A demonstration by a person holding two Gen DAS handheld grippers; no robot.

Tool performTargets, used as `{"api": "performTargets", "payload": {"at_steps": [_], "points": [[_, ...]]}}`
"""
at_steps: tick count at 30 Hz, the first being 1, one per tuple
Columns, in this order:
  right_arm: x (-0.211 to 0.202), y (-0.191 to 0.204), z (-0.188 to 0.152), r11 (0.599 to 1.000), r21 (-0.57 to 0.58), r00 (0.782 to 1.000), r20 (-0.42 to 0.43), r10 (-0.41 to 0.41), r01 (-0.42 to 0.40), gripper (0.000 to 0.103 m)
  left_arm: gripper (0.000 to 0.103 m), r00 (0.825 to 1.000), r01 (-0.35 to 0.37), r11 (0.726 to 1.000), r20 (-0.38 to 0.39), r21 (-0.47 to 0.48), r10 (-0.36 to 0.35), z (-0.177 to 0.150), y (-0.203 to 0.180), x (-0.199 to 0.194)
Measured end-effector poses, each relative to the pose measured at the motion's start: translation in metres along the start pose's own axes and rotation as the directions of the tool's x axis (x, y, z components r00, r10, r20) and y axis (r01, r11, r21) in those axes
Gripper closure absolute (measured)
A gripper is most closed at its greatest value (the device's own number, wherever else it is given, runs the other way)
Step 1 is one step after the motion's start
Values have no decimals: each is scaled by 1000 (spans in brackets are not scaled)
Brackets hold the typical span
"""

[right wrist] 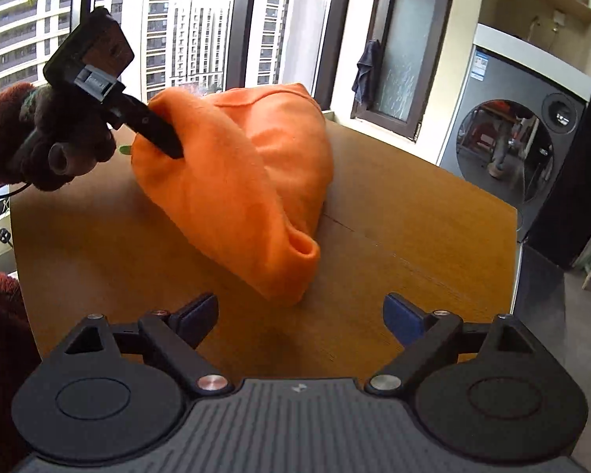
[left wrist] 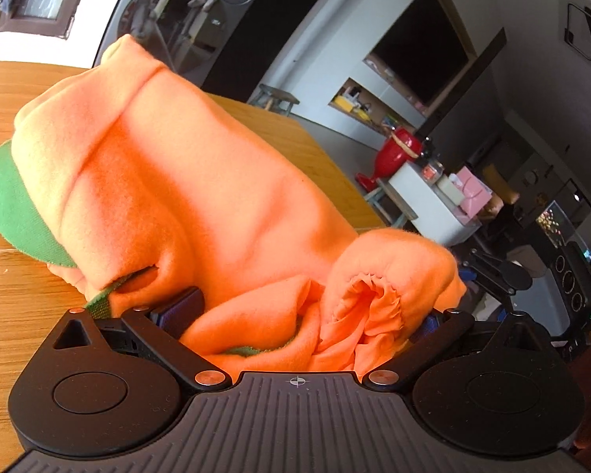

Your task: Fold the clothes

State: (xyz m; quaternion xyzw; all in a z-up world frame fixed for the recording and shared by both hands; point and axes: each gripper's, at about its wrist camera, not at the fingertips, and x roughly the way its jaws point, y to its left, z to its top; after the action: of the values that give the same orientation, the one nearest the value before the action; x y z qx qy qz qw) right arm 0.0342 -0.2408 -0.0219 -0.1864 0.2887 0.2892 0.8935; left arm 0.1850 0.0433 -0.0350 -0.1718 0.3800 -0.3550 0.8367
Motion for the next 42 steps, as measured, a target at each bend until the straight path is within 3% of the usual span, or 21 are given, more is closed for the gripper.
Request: {"api": "performTargets", "payload": {"at_steps": [3, 4, 5, 6, 7, 9, 10, 12, 14, 16, 18, 19, 21, 22, 24, 26, 28, 30, 33, 39, 42], "points": [[18, 19, 7, 993, -88, 997, 9, -76, 76, 11, 0, 1000, 16, 1000, -3, 13, -16, -2, 1, -2], [23, 26, 10, 988, -119, 995, 21, -98, 99, 19, 0, 1000, 8, 999, -7, 34, -8, -3, -3, -3], [28, 33, 14, 981, -150, 992, 34, -119, 123, 38, 0, 1000, -4, 998, -13, 62, 5, -5, -8, -5], [30, 36, 19, 981, -158, 994, 40, -106, 111, 49, 0, 1000, -17, 996, -19, 90, 18, -7, -13, -6], [30, 39, 26, 984, -151, 995, 61, -83, 91, 66, 0, 998, -46, 986, -25, 162, 51, -13, -24, -9], [21, 44, 37, 985, -146, 990, 119, -74, 91, 73, 0, 991, -116, 934, -27, 337, 132, -27, -51, -16], [16, 45, 41, 987, -135, 989, 136, -64, 83, 78, 0, 983, -161, 886, -12, 435, 184, -37, -67, -21], [-1, 41, 52, 996, -80, 987, 156, -26, 38, 81, 0, 958, -256, 759, 52, 599, 282, -55, -90, -29], [-14, 38, 61, 999, -39, 986, 165, 14, -7, 83, 0, 916, -362, 598, 152, 715, 372, -72, -112, -27], [-25, 35, 66, 999, -11, 985, 166, 52, -51, 83, 0, 873, -445, 467, 254, 764, 416, -81, -127, -20], [-31, 33, 69, 997, 4, 984, 162, 72, -74, 83, 0, 855, -487, 407, 327, 772, 403, -83, -135, -16], [-34, 31, 69, 997, 10, 984, 159, 75, -77, 84, 0, 856, -490, 399, 341, 775, 389, -83, -135, -15], [-40, 27, 69, 996, 23, 984, 155, 83, -87, 84, 0, 878, -452, 429, 307, 782, 367, -75, -135, -5], [-43, 25, 69, 995, 30, 984, 153, 87, -93, 84, 0, 897, -417, 480, 265, 772, 353, -69, -131, 1], [-47, 21, 73, 995, 33, 984, 153, 92, -98, 84, 0, 953, -284, 670, 123, 686, 279, -54, -109, 8], [-49, 20, 82, 995, 18, 983, 157, 91, -95, 84, 0, 988, -130, 830, 0, 543, 156, -41, -86, 14], [-47, 19, 98, 996, -23, 982, 163, 92, -90, 84, 0, 998, -5, 908, -50, 419, 28, -36, -70, 16], [-35, 14, 116, 994, -42, 980, 169, 102, -96, 84, 0, 996, 79, 941, -74, 330, -57, -35, -58, 12], [-1, -1, 146, 992, -12, 977, 167, 129, -129, 80, 0, 986, 158, 951, -98, 264, -137, -37, -51, 5], [113, -1, 158, 996, -2, 995, 42, 86, -86, 58, 0, 990, 136, 967, -65, 215, -125, -47, -36, -9], [136, 3, 148, 997, 22, 997, 43, 72, -73, 42, 0, 995, 104, 979, -28, 176, -100, -47, -30, -18]]}}
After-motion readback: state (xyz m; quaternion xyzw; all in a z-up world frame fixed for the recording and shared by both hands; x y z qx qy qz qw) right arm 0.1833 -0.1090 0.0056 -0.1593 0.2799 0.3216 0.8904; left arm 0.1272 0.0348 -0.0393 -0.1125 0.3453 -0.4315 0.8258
